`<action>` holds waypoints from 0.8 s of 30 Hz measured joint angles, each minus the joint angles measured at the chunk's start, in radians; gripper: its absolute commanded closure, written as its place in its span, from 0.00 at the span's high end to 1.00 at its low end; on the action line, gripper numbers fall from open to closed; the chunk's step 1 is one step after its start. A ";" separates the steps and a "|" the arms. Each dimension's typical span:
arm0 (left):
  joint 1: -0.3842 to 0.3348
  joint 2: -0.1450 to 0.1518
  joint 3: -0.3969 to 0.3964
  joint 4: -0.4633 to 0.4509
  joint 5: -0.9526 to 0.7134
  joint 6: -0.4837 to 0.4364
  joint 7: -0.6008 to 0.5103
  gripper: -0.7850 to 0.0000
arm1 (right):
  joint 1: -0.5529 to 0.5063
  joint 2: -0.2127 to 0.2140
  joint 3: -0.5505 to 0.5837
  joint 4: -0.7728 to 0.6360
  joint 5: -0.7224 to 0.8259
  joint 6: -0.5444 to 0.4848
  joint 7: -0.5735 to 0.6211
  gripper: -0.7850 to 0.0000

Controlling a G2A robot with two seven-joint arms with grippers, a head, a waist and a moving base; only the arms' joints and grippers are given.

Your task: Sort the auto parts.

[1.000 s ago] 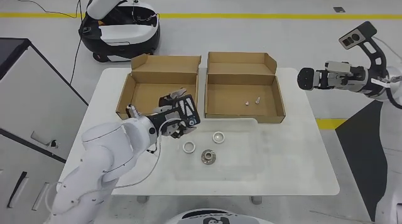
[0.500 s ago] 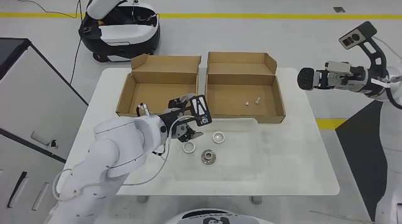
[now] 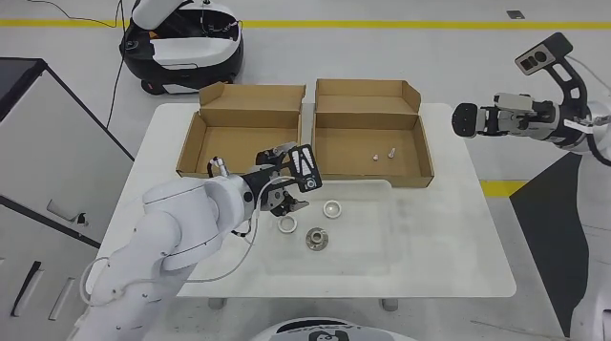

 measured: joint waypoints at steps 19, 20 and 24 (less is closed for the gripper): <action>-0.296 0.014 0.294 0.128 -0.311 0.211 -0.247 1.00 | 0.000 0.000 0.000 0.000 0.000 0.000 0.000 1.00; -0.335 0.013 0.328 0.142 -0.346 0.246 -0.282 1.00 | 0.000 0.000 0.000 0.000 0.000 0.000 0.000 1.00; -0.503 0.001 0.471 0.192 -0.482 0.356 -0.391 1.00 | 0.000 0.000 0.000 0.000 0.000 0.000 0.000 1.00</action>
